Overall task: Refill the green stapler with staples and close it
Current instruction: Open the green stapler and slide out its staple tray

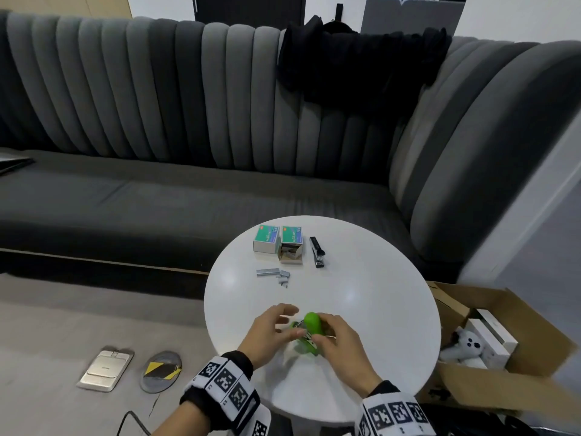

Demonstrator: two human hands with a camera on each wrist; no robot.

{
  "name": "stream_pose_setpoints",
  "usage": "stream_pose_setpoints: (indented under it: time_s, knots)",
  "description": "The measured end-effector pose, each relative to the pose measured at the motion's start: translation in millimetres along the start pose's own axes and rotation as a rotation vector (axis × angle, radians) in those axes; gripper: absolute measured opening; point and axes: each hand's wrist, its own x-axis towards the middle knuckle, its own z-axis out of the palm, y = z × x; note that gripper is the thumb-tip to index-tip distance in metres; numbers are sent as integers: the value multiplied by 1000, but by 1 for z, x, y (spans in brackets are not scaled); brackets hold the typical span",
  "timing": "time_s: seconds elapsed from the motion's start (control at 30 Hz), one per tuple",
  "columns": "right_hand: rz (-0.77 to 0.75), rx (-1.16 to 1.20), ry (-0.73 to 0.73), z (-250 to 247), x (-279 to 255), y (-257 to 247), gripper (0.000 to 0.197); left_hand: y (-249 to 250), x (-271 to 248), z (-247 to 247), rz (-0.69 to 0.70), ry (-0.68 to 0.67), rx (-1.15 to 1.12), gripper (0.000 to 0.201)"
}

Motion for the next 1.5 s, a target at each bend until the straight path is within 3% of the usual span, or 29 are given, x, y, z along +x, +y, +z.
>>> stream_pose_setpoints:
  time_s: [0.1,0.23,0.37,0.53,0.7,1.2,1.5]
  knots:
    - [2,113,-24,-3,-2,-3,25,5,-1,5,69,-63,-43,25]
    - [12,154,-45,-8,-3,-5,29,10,0,8,66,-10,-82,17]
    - [6,206,-98,-14,-4,-7,36,10,-1,9,47,-2,-127,21]
    - [-43,124,-89,-12,-1,-7,28,11,0,7,77,-16,-50,12]
    - [-84,66,-38,-9,1,-3,26,13,3,7,85,-43,24,17]
    - [-107,77,74,-5,6,9,29,-1,17,8,79,102,70,14]
    - [13,300,111,-15,10,25,29,-22,16,5,-73,211,-101,21]
